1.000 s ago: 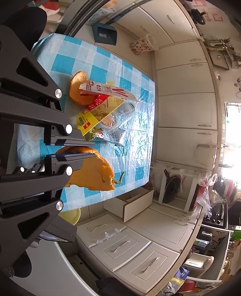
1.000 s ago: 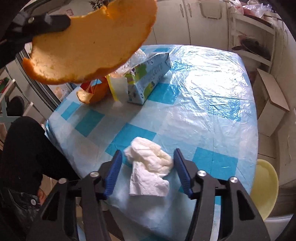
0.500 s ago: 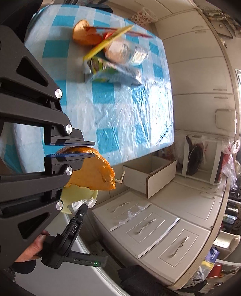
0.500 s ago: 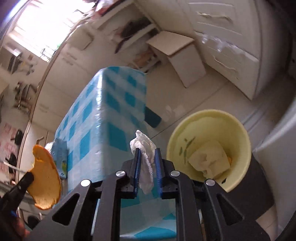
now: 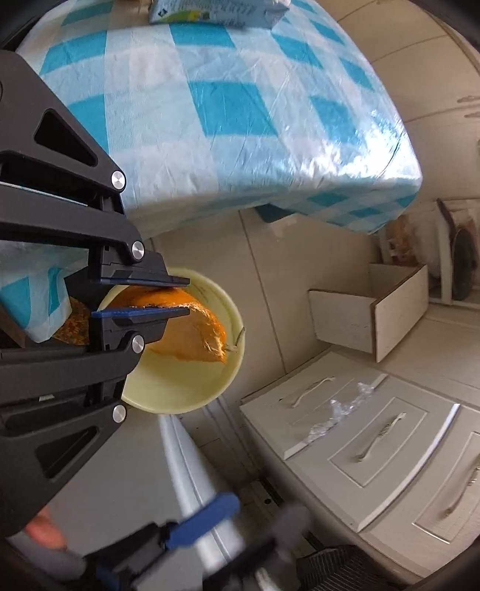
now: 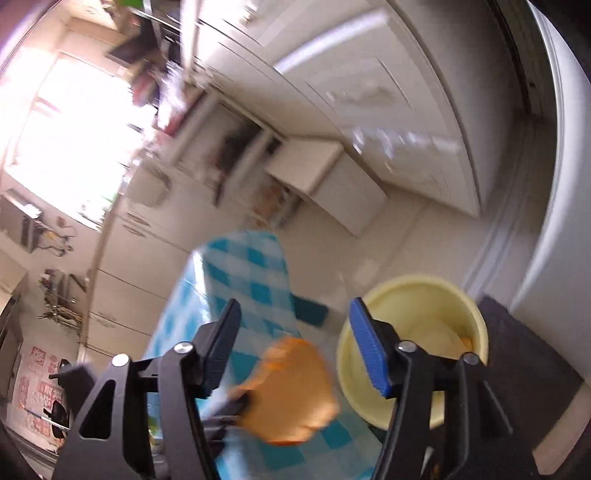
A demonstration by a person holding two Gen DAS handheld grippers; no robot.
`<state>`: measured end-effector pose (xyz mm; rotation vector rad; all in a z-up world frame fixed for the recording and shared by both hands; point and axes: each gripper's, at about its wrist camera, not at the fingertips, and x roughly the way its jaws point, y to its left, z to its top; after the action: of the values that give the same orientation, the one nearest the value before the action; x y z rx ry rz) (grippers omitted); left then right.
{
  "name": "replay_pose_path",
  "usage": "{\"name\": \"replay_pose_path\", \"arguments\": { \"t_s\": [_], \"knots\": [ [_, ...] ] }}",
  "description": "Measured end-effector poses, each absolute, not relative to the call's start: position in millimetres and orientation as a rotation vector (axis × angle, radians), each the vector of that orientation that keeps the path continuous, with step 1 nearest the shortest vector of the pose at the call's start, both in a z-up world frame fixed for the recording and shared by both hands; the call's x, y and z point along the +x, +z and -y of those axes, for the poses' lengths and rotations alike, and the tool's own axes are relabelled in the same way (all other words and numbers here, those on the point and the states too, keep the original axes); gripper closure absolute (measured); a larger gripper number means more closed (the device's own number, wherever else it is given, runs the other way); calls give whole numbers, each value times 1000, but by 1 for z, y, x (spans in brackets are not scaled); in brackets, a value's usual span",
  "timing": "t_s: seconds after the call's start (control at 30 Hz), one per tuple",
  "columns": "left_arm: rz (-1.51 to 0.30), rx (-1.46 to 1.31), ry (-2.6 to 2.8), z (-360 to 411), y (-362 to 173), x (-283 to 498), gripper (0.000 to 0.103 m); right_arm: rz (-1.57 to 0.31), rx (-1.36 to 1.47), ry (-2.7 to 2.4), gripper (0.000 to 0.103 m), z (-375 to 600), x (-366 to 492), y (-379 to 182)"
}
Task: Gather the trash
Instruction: 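Open both tools over the yellow bucket, dropping peel and tissue inside, then move both empty tools back to the W paper bag and yellow packet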
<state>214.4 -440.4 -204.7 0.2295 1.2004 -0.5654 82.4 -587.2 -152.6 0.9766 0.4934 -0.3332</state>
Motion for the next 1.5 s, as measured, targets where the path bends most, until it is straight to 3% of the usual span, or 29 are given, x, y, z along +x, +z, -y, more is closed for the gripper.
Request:
{"name": "replay_pose_path", "arguments": {
  "t_s": [0.07, 0.2, 0.3, 0.53, 0.73, 1.1, 1.5],
  "knots": [
    [-1221, 237, -566, 453, -212, 216, 89, -448, 917, -328, 35, 580, 84, -138],
    [-1198, 223, -581, 454, -199, 213, 70, -442, 916, -313, 35, 579, 88, -135],
    [-1175, 201, -586, 437, -181, 214, 68, -437, 952, -306, 35, 584, 91, -135],
    [-1040, 186, -505, 351, -130, 204, 55, -513, 914, -221, 35, 555, 109, -131],
    [-902, 207, -349, 250, -98, 186, 46, -598, 720, -70, 35, 486, 135, -113],
    [-865, -5, -23, 70, -93, 212, 44, -661, 350, 198, 30, 347, 139, -95],
    [-943, -82, 39, 26, -129, 227, 44, -757, 265, 242, 30, 291, 176, -120]
  ]
}}
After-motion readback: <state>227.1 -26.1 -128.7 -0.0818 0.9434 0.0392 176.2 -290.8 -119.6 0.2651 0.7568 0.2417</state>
